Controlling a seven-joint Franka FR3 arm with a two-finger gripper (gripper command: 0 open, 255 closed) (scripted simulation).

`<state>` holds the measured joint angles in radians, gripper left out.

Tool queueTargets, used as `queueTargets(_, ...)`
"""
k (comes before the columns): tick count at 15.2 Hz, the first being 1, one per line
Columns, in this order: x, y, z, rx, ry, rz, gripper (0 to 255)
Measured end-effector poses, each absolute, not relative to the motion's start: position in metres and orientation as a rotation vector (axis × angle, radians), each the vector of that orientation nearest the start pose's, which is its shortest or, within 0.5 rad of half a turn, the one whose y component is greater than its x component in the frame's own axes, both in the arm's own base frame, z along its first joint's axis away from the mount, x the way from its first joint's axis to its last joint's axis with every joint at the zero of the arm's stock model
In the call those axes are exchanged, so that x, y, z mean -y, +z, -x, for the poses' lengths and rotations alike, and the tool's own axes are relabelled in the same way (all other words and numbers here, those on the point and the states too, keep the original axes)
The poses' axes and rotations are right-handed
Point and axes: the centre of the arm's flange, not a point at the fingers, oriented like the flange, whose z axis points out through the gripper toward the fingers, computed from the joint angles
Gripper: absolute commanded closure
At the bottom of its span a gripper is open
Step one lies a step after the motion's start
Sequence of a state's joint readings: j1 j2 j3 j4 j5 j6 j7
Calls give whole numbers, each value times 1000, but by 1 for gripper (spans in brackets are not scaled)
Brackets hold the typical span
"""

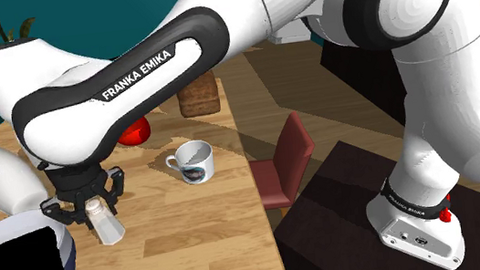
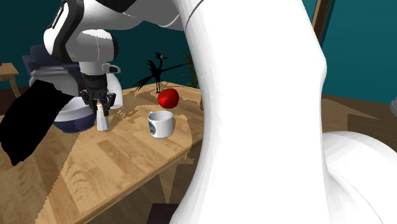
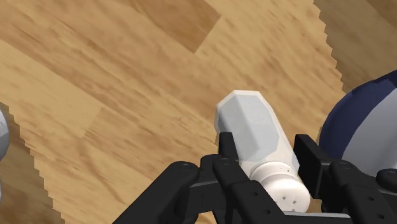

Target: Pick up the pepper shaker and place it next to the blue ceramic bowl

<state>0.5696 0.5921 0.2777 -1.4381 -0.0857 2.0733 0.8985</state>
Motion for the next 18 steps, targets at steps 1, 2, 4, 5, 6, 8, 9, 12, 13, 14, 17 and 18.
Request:
queueTargets(1, -510, 361, -506, -95, 24, 3041, 255)
queueTargets(2, -510, 361, -505, -95, 24, 3041, 255)
queueTargets(4, -510, 361, -506, -95, 24, 3041, 255)
queueTargets(5, -510, 361, -506, -95, 24, 3041, 0)
queueTargets(6, -510, 361, -506, -95, 24, 3041, 0)
queueTargets(8, -510, 361, -506, -95, 23, 3041, 0)
queueTargets(9, -510, 361, -506, -96, 23, 3041, 0)
queueTargets(12, -509, 368, -506, -96, 23, 3041, 0)
queueTargets(13, -510, 376, -506, -96, 23, 3040, 0)
queueTargets(14, -509, 386, -506, -95, 23, 3040, 0)
queueTargets(17, -505, 408, -507, -95, 22, 3040, 0)
queueTargets(18, -505, 410, -507, -95, 23, 3040, 0)
